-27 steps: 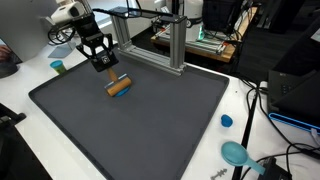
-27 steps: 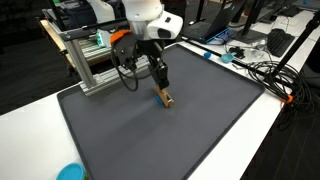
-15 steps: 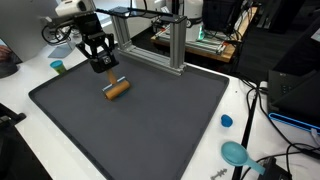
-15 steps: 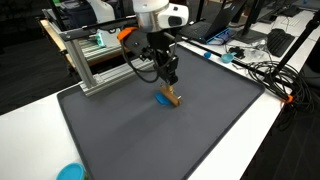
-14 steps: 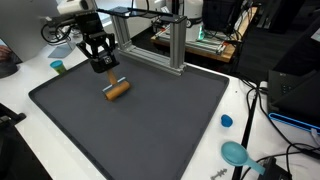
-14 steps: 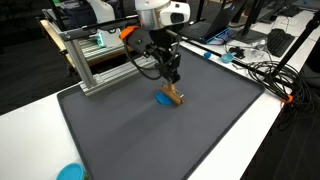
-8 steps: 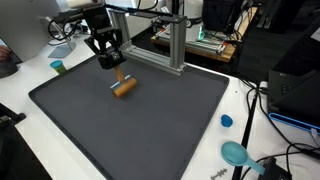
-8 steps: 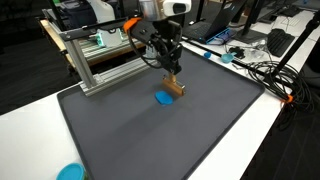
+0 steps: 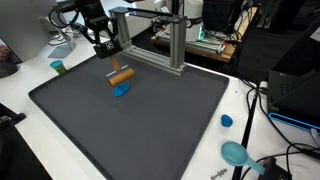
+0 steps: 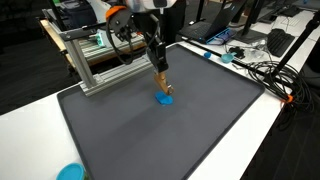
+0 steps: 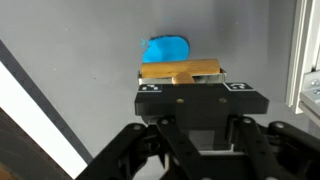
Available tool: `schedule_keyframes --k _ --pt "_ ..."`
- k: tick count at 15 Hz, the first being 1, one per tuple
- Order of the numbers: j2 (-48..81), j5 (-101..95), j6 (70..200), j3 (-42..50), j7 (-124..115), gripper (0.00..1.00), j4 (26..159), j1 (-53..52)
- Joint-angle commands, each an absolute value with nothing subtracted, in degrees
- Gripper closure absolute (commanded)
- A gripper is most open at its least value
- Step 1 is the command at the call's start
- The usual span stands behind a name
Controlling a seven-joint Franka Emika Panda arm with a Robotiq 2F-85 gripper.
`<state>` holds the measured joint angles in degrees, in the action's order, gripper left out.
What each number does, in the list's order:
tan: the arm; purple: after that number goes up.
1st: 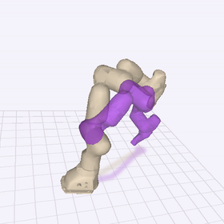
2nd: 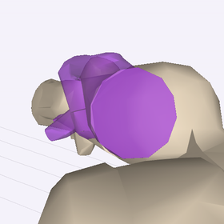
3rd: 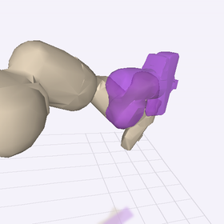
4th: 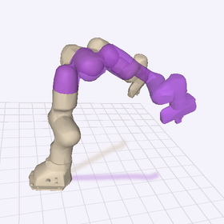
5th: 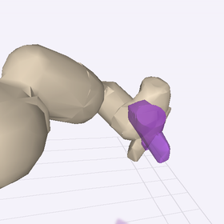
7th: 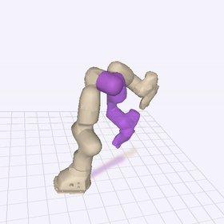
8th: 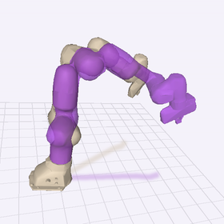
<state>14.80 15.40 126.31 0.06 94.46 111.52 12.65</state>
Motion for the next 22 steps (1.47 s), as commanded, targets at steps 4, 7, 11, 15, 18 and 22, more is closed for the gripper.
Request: schedule_keyframes --k 4,7,11,15,18,22 --pt "16.2 15.7 128.3 1.1 94.2 0.78 111.1 12.5" --pt "17.5 15.6 129.8 0.7 95.2 0.78 111.0 12.3" --pt "19.5 14.7 132.6 0.3 96.1 0.78 110.9 12.2" --pt "22.1 14.2 131.2 -0.5 96.8 0.78 110.0 12.3" --pt "23.4 15.4 131.8 -1.4 99.5 0.78 109.2 12.5" --pt "24.3 16.0 132.2 -2.1 103.0 0.78 108.5 12.4"
